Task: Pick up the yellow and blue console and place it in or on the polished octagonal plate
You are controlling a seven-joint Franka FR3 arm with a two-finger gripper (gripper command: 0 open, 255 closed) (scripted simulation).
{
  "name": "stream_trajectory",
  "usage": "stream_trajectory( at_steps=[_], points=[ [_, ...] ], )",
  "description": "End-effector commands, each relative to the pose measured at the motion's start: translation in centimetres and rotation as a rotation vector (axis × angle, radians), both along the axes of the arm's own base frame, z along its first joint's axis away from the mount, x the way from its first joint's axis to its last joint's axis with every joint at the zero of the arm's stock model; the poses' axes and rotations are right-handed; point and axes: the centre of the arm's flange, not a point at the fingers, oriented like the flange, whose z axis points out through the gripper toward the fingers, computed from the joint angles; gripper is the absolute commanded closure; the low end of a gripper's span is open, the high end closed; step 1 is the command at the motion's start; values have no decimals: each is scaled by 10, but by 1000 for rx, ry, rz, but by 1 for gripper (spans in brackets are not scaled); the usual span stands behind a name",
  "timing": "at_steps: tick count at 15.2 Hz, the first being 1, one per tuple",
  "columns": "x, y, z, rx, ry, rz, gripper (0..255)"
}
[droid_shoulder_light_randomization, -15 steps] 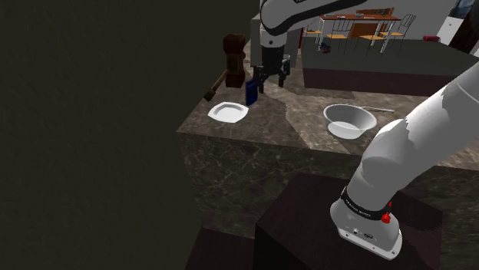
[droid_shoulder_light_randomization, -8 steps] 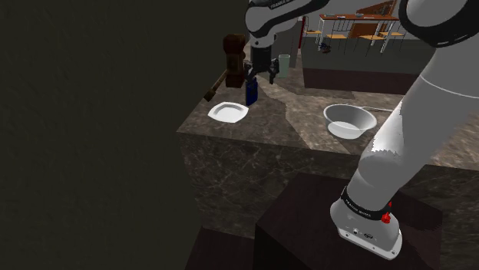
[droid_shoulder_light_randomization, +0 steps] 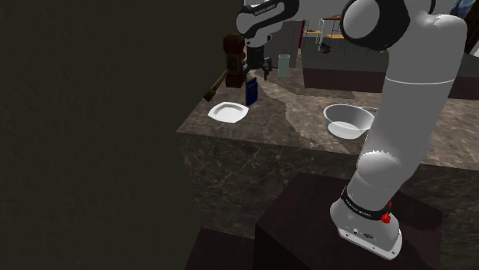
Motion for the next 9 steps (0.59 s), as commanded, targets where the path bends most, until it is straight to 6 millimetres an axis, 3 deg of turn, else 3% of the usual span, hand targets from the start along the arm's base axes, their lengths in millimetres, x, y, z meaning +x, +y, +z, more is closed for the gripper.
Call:
stream_trajectory(
  at_steps=[1, 9],
  points=[
    [16, -19, -6, -5, -4, -51, 0],
    [75, -97, -23, -20, -17, -243, 0]
  ],
)
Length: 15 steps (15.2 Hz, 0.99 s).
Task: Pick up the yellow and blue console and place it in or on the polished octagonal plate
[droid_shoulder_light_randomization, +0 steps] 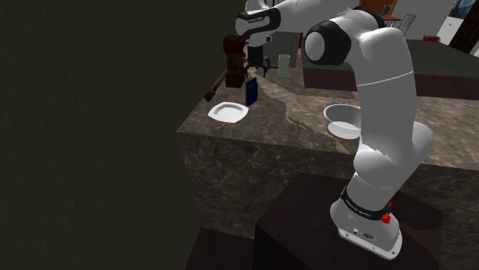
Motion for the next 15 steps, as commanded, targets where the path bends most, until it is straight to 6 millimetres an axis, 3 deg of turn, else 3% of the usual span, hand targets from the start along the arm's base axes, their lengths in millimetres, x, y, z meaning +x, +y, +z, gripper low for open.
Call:
stream_trajectory(
  at_steps=[1, 8, 15],
  points=[
    [6, -9, -4, -2, -2, -21, 0],
    [5, -11, -39, -2, -2, -21, 0],
    [5, -11, -39, -2, -2, -21, 0]
  ],
)
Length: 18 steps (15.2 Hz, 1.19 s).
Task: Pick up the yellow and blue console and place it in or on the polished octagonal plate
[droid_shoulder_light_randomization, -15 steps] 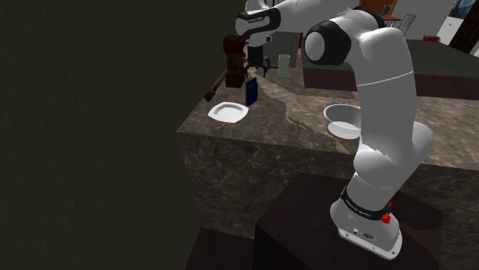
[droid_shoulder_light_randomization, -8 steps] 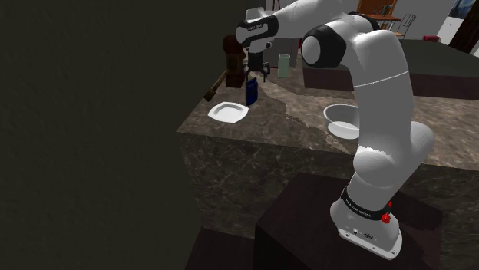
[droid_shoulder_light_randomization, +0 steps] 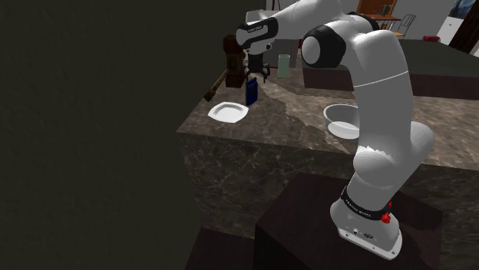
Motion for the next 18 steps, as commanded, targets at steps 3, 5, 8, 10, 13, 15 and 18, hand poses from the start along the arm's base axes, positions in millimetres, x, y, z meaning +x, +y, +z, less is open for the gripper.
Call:
stream_trajectory(
  at_steps=[3, 5, 8, 10, 13, 15, 18],
  points=[
    [0, 0, 0, 0, 0, 0, 255],
    [0, 0, 0, 0, 0, 0, 255],
    [0, 0, 0, 0, 0, 0, 255],
    [0, 0, 0, 0, 0, 0, 255],
    [0, 0, 16, 0, 0, 0, 255],
    [0, 0, 26, 0, 0, 0, 255],
    [0, 0, 42, 0, 0, 0, 255]
  ],
)
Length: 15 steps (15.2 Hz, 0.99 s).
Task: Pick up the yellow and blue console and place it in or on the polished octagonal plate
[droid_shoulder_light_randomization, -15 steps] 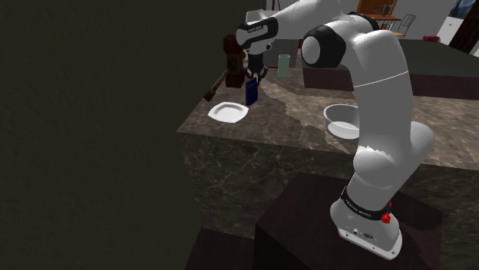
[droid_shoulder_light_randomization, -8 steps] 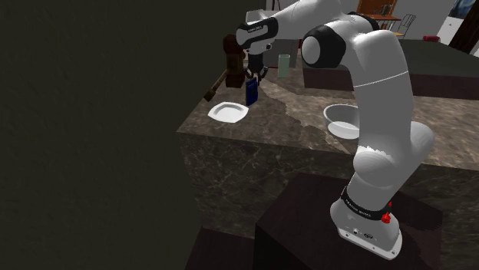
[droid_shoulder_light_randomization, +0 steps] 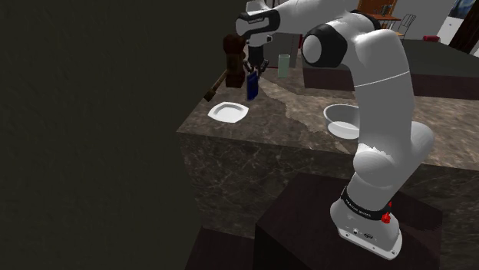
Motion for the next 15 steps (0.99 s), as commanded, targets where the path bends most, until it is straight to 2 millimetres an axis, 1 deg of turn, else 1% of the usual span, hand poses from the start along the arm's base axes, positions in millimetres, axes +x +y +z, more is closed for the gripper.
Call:
stream_trajectory(
  at_steps=[1, 9, 15],
  points=[
    [1, -1, 11, 0, 0, 0, 255],
    [1, -1, 53, 0, 0, 0, 255],
    [6, 77, 70, 0, 0, 0, 255]
  ],
)
